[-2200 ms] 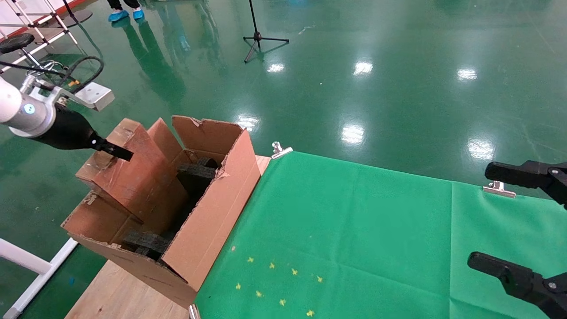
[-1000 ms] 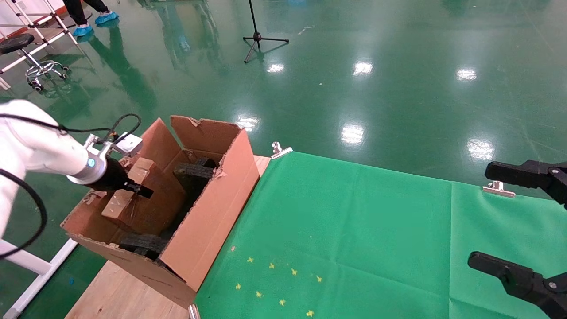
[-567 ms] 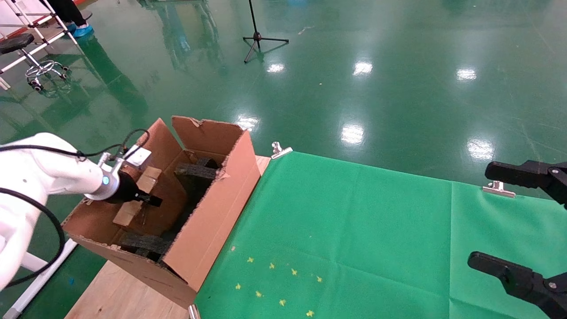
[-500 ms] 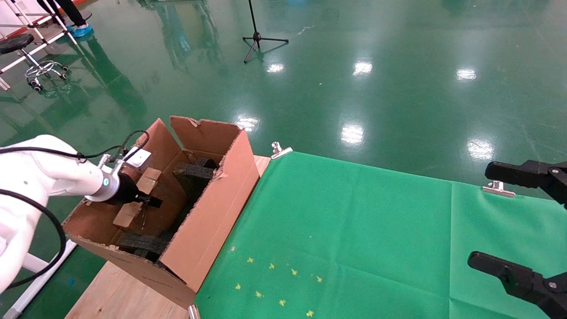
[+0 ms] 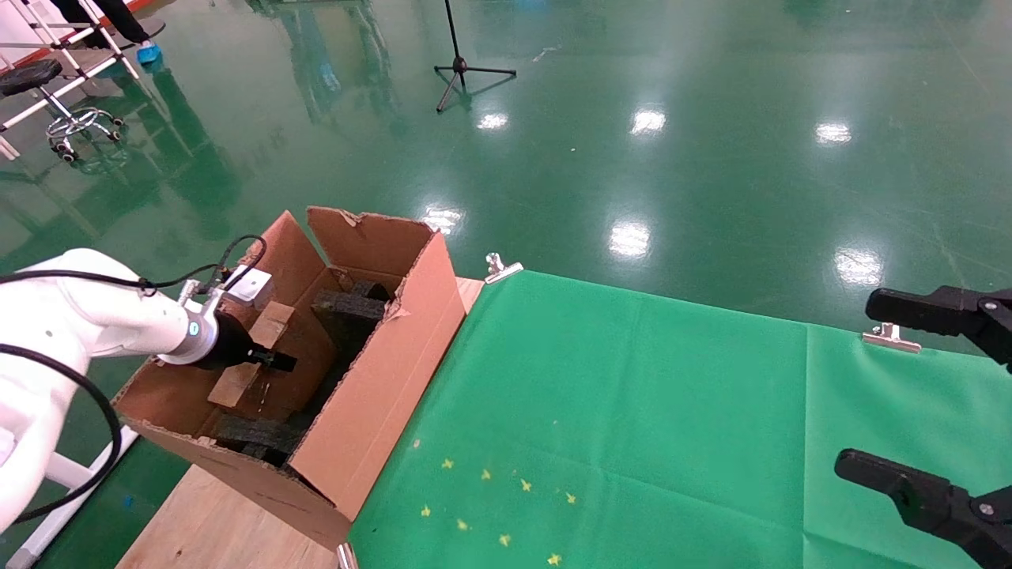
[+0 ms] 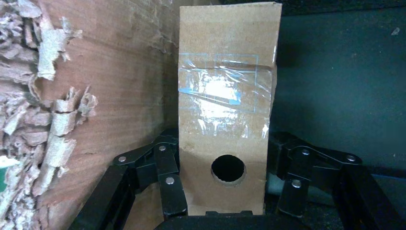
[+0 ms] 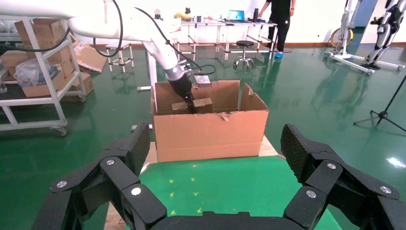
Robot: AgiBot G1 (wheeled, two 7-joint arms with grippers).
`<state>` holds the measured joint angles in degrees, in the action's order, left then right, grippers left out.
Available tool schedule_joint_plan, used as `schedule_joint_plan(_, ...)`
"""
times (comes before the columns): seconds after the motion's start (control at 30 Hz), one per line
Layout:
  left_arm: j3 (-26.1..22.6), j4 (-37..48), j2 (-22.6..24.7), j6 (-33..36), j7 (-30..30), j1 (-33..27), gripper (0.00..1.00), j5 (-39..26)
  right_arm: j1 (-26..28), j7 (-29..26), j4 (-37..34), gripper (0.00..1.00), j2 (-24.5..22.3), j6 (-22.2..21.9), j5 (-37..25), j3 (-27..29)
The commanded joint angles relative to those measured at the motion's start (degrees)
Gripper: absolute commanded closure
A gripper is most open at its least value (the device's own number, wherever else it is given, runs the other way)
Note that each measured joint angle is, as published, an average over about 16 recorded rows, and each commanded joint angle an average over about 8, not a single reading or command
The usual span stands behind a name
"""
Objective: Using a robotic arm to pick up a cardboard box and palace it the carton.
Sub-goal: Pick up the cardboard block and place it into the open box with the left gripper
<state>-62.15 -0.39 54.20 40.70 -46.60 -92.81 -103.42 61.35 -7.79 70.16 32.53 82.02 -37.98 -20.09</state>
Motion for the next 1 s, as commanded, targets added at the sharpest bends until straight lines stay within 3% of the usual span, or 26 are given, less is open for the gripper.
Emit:
schedule_joint_plan(0.03,-0.07,-0.01,0.00,0.12,0.01,-0.06,0.00,-0.08,0.00,0.00,0.00,0.00,0.00,0.00,0.00,0.00)
schedule_joint_plan(0.6,0.07,-3.55,-1.85,1.34,2.79,-3.63,0.00,0.04,0.00,0.00,0.00,0.00,0.00,0.00,0.00,0.00)
schedule_joint_plan(0.8,2.67,-13.66,-7.54,6.66,6.71,-8.47,0.00,4.02,0.00,0.00,0.00,0.00,0.00,0.00,0.00,0.00)
schedule_joint_plan(1.0,5.62,-29.68,-15.68,13.93,6.18,-11.83,0.00,8.89,0.00,0.00,-0.01,0.00,0.00,-0.01,0.00,0.00)
